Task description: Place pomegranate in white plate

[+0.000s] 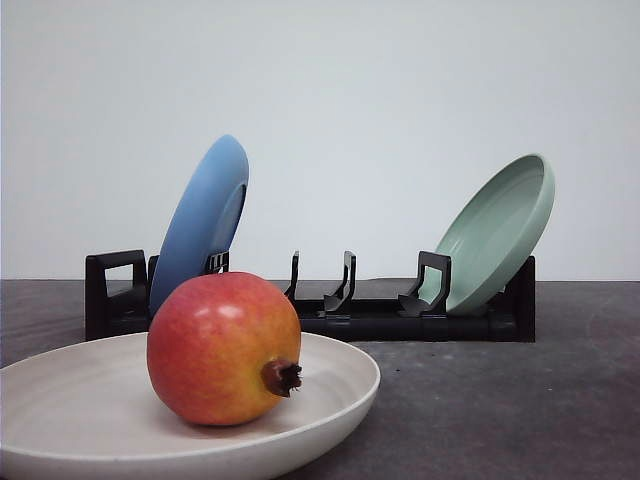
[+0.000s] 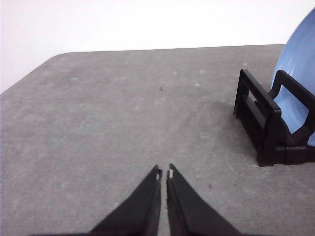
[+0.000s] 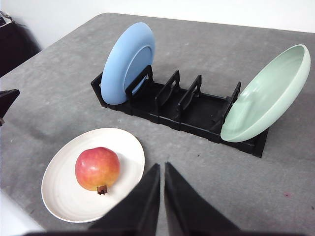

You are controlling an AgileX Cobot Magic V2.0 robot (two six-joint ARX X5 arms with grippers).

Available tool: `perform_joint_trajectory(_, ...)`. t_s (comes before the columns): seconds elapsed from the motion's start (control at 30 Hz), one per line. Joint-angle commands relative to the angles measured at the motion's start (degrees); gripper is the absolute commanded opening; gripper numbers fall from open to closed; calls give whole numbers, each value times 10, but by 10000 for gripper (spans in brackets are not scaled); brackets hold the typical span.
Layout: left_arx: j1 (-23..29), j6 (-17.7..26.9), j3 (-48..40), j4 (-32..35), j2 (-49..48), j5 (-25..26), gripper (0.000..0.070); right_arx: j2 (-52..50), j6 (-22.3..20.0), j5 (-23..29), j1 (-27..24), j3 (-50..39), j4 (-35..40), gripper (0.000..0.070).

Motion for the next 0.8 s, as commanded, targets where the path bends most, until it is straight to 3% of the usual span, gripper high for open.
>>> perform_joint_trajectory(0.0,0,-6,-7,-1,-1,-3,0,1,2,2,7,6,6,9)
perform_joint_trajectory(0.63,0,-6,-7,-1,-1,-3,0,1,2,2,6,6,7,10)
perform_joint_trajectory(0.77,0,-6,-7,-1,-1,-3,0,-5,-17,-5,-33,5,6,9)
